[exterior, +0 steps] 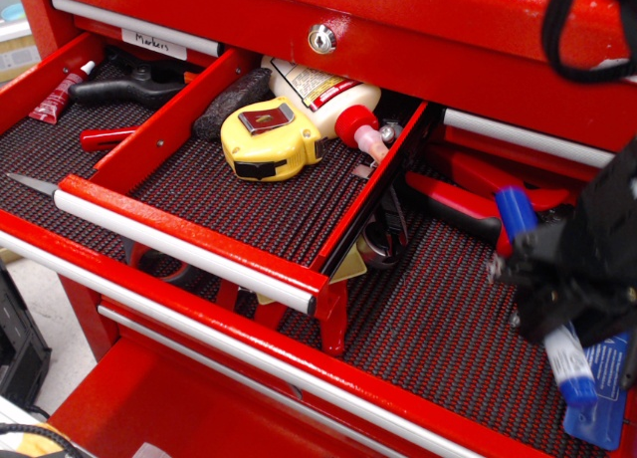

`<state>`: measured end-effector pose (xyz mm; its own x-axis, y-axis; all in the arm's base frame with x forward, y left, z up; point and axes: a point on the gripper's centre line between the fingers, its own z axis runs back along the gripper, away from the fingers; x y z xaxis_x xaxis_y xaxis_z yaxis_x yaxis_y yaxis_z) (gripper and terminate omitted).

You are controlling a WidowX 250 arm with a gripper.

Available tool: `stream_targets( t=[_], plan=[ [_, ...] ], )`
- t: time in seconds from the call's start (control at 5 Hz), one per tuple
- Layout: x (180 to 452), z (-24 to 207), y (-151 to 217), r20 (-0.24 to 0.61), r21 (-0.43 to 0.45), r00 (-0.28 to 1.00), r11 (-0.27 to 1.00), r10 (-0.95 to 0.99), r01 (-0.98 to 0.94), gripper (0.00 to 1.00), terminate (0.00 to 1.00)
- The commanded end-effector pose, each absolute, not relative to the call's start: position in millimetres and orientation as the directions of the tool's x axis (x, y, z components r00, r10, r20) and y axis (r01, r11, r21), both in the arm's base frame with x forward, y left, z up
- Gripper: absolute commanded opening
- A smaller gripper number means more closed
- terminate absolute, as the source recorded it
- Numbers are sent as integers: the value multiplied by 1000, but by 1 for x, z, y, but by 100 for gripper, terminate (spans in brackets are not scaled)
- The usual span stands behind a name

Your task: Pick up blue pen and put into drawer

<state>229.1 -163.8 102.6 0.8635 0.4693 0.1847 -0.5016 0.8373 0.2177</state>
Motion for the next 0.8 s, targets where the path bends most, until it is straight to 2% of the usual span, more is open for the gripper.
stream_targets(
  t=[0.0, 0.2, 0.4, 0.6],
  plan=[
    [231, 174, -92, 243, 193, 867, 855, 434, -482, 0, 0],
    [243, 189, -44, 257, 220, 881, 863, 398, -454, 0, 0],
    [253, 187, -10, 290, 206, 868, 860, 403, -467, 0, 0],
    [260, 180, -3, 403, 153, 790, 817, 463, -556, 100, 0]
  ],
)
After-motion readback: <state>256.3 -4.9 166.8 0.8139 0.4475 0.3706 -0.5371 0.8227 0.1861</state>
